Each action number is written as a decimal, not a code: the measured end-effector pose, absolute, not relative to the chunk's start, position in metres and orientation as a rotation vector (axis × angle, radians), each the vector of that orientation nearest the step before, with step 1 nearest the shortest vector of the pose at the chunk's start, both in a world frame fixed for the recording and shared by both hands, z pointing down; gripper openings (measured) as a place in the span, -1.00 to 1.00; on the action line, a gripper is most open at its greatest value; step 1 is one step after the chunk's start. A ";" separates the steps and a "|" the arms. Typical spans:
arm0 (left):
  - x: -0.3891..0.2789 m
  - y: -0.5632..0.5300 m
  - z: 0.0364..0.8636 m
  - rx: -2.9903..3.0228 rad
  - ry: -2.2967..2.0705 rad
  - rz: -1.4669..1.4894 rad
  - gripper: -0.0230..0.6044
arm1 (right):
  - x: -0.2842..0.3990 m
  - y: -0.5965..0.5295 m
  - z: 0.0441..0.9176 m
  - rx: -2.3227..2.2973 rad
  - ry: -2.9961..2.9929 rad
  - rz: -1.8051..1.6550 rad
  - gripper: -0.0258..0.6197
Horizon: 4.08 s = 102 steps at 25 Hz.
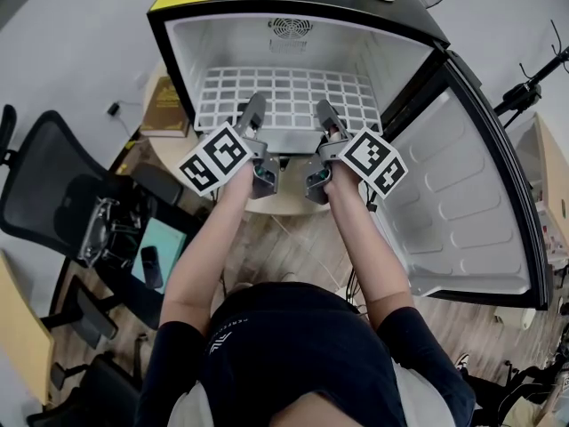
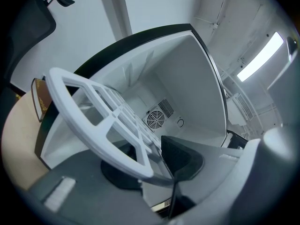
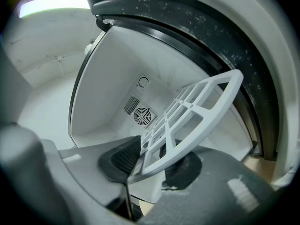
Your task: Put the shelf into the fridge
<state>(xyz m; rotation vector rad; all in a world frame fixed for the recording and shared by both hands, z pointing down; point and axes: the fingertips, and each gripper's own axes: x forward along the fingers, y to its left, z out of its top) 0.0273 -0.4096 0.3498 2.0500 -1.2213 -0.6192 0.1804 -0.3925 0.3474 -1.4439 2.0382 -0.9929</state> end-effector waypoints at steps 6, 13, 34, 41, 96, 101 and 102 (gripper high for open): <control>0.028 -0.409 0.348 2.071 -1.168 -0.719 -0.45 | 0.182 -0.392 0.347 -1.444 2.027 -0.946 -0.50; 0.027 -0.400 0.349 2.129 -1.153 -0.636 -0.39 | 0.188 -0.373 0.348 -1.469 2.037 -0.929 -0.42; 0.007 -0.334 0.351 2.293 -1.293 -0.480 -0.67 | 0.188 -0.317 0.353 -1.664 2.172 -0.708 -0.42; 0.012 -0.326 0.347 2.451 -1.445 -0.274 -0.67 | 0.180 -0.316 0.347 -1.812 2.309 -0.472 -0.44; 0.019 -0.399 0.342 2.606 -1.520 -0.063 -0.61 | 0.165 -0.400 0.344 -1.965 2.536 -0.313 -0.56; 0.020 -0.404 0.341 2.608 -1.521 -0.069 -0.56 | 0.166 -0.406 0.344 -1.969 2.537 -0.303 -0.56; 0.020 -0.404 0.341 2.611 -1.521 -0.069 -0.56 | 0.166 -0.406 0.344 -1.970 2.537 -0.301 -0.56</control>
